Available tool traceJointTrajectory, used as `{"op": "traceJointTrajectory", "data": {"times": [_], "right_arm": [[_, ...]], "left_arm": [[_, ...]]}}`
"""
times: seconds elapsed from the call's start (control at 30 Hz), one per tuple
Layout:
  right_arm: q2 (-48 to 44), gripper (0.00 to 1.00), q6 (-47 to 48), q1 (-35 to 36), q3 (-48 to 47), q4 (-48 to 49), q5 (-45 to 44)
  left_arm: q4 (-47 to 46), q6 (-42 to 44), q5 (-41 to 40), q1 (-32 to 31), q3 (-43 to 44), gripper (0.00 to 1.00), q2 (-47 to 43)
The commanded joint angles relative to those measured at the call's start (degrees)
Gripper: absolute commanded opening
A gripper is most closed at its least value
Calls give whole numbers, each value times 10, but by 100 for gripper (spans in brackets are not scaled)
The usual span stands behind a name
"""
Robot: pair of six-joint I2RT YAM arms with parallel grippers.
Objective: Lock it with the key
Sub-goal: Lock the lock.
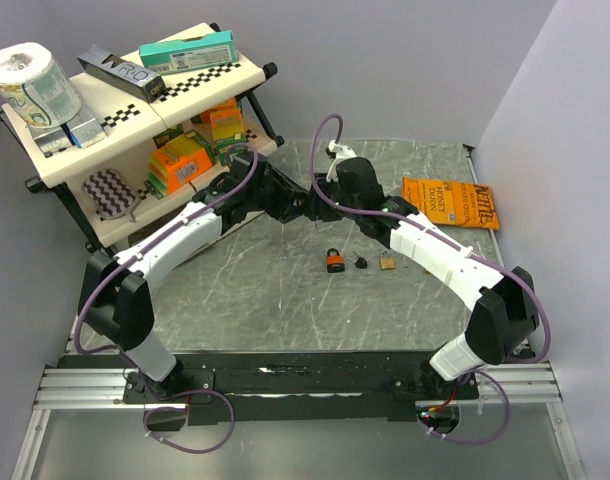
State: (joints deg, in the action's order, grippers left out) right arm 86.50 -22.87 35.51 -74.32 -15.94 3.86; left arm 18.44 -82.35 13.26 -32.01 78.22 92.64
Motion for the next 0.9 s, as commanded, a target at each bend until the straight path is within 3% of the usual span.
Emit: {"op": "traceJointTrajectory", "data": {"times": [0.0,0.1,0.2,0.23,0.3,0.33,0.43,0.57,0.77,0.87], "right_arm": [[14,0,7,0,-26,14,-37],[6,0,12,-1,-25,15,-28],[-8,0,23,-5,-21,18,10],[-13,0,26,-10,-18,19,24],[-27,0,32,-18,-11,20,59],[-32,0,33,-22,-8,21,71],[-47,0,48,-43,0,26,141],[-79,0,82,-96,13,27,275],[-120,0,132,-183,44,10,552],[-141,0,175,-197,51,-24,636]], "left_arm": [[-43,-44,69,-10,2,12,-27],[-66,-32,83,-3,-15,22,-31],[-100,-8,108,13,-38,52,-38],[-97,2,111,21,-41,67,-44],[-92,31,107,28,-50,80,-52],[-89,38,107,38,-55,95,-61],[-86,76,115,57,-74,96,-77],[-81,241,111,67,-99,96,-121],[-86,478,243,88,-150,96,-194],[-111,580,318,88,-195,96,-254]]}}
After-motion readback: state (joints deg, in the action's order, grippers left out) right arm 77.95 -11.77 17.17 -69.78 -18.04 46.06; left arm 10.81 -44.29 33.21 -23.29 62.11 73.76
